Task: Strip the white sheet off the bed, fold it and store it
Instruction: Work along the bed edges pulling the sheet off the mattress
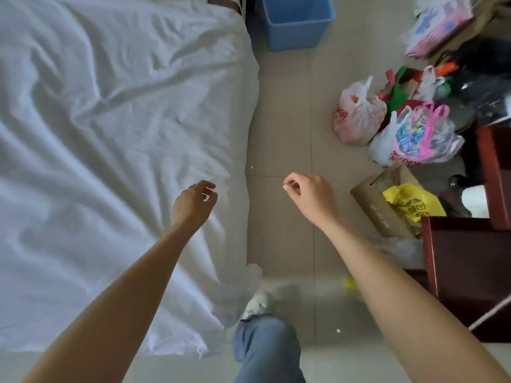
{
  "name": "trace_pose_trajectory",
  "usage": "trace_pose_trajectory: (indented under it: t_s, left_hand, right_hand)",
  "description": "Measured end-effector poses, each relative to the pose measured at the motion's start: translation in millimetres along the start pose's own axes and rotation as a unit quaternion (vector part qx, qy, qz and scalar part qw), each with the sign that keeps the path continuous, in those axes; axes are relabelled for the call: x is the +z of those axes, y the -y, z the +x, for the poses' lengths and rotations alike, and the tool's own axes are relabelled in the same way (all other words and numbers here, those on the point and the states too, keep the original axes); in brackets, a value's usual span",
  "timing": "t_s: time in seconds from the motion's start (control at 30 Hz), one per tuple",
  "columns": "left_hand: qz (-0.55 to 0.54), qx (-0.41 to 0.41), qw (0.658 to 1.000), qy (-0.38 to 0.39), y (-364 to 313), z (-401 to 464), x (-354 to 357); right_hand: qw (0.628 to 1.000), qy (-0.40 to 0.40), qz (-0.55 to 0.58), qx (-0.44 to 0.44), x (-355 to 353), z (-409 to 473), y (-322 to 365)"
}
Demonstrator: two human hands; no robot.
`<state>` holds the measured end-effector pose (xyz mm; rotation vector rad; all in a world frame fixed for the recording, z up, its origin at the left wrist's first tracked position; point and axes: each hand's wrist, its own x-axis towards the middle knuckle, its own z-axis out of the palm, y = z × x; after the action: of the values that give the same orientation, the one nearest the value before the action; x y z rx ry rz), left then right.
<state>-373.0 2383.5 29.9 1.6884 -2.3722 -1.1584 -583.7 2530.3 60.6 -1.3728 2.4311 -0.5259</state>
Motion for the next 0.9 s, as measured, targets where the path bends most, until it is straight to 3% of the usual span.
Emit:
trace_pose_trajectory:
  t_s: [0.27,0.67,0.9]
  left_hand:
    - [-0.037,-0.024,0.998,-0.05,-54,158,-10]
    - [-0.06,-0.007,0.995,-0.078,-154,457,-29]
    - [0.024,-0.003,0.988,-0.15,-162,623,-15]
  right_hand:
    - [0.994,0.052,-0.024,-0.093,3,235,-9]
    - [0.991,0.095,0.001,-0.091,37,555,-55]
    - [0.992,0.082,-0.013,-0.1,106,703,-76]
